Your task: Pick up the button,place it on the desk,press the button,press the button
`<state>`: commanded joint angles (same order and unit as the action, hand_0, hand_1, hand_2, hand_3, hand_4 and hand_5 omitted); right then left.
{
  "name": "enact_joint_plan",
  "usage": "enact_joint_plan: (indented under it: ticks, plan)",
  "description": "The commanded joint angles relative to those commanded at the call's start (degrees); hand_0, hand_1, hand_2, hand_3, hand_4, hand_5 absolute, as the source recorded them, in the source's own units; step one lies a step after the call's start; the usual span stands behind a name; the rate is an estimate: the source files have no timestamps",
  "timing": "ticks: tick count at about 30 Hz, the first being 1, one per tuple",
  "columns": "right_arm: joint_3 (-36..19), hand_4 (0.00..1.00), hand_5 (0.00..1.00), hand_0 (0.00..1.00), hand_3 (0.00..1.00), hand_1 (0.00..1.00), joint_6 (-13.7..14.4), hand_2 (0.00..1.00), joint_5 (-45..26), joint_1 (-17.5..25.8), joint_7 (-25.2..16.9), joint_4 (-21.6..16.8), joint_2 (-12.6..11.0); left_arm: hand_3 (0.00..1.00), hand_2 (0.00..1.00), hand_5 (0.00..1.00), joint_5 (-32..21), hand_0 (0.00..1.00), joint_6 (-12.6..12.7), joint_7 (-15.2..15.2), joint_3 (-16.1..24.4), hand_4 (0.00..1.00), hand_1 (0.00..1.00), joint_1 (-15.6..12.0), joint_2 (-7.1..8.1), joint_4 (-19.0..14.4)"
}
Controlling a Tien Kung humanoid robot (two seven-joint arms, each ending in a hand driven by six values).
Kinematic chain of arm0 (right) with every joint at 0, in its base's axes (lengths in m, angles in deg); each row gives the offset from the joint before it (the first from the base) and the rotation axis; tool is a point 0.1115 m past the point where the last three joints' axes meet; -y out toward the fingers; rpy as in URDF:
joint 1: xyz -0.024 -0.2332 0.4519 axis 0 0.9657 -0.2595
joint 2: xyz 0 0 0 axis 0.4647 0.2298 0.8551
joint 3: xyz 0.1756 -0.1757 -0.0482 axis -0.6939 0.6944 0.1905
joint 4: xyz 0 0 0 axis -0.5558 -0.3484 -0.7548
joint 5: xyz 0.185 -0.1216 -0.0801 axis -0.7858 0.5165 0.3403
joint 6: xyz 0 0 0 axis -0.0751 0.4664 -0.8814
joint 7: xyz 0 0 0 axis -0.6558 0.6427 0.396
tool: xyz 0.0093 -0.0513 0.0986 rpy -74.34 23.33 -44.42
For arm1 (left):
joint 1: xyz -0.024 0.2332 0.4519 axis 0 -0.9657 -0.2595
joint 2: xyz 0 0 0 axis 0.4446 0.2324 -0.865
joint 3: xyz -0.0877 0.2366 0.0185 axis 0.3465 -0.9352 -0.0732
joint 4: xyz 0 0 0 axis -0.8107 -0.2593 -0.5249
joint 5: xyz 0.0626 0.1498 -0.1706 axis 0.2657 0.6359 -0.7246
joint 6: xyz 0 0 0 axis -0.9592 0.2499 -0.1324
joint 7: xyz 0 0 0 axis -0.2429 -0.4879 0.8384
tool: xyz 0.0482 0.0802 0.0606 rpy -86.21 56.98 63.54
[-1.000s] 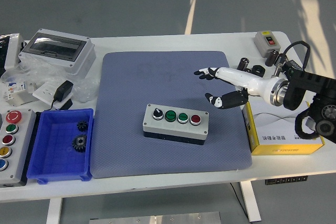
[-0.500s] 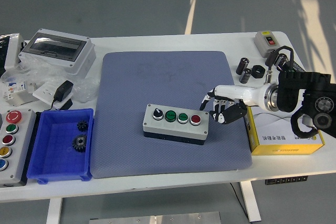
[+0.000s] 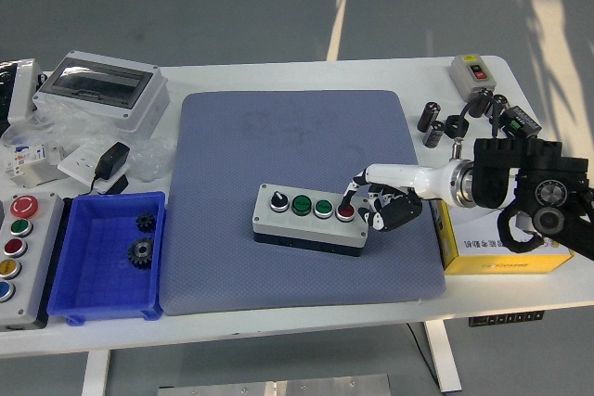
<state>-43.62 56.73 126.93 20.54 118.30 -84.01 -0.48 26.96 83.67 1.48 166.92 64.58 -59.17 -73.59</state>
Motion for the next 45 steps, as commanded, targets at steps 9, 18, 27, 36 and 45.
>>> enact_joint_plan:
  ticks: [9, 18, 27, 36, 45]
  plan:
    - [3.2, 0.252, 0.058, 0.002, 0.724, 0.075, 1.6, 0.237, 1.4, -0.4, -0.1, 3.3, 1.1, 0.606, 0.551, 0.185, -0.3, 0.625, 0.0, 0.2, -0.2, 0.608, 0.577, 0.2, 0.07, 0.0]
    - [1.4, 0.231, 0.042, 0.002, 0.719, 0.073, 1.8, 0.235, -0.8, -0.4, -2.3, 2.3, 0.9, 0.607, 0.551, 0.187, -0.4, 0.625, 0.0, 0.2, -0.3, 0.610, 0.577, 0.1, 0.00, 0.0]
    - [-5.5, 0.225, 0.040, 0.002, 0.719, 0.074, 3.0, 0.235, -0.5, 3.5, -4.4, 4.4, 1.7, 0.607, 0.550, 0.188, -0.1, 0.625, -0.1, 0.2, -0.1, 0.610, 0.576, 0.0, -0.11, 0.0]
    - [-17.2, 0.247, 0.034, 0.002, 0.702, 0.074, 19.5, 0.234, 7.6, 15.7, -17.3, 14.1, 11.0, 0.607, 0.550, 0.189, -0.1, 0.625, 0.0, 0.3, 0.1, 0.610, 0.576, -0.3, -0.57, 0.0]
    - [-25.6, 0.438, 0.231, 0.051, 0.709, 0.180, 37.7, 0.399, -3.6, 29.6, -36.3, 17.5, 22.3, 0.607, 0.550, 0.189, 0.1, 0.625, 0.0, 0.4, 0.3, 0.611, 0.576, -0.8, -1.28, 0.0]
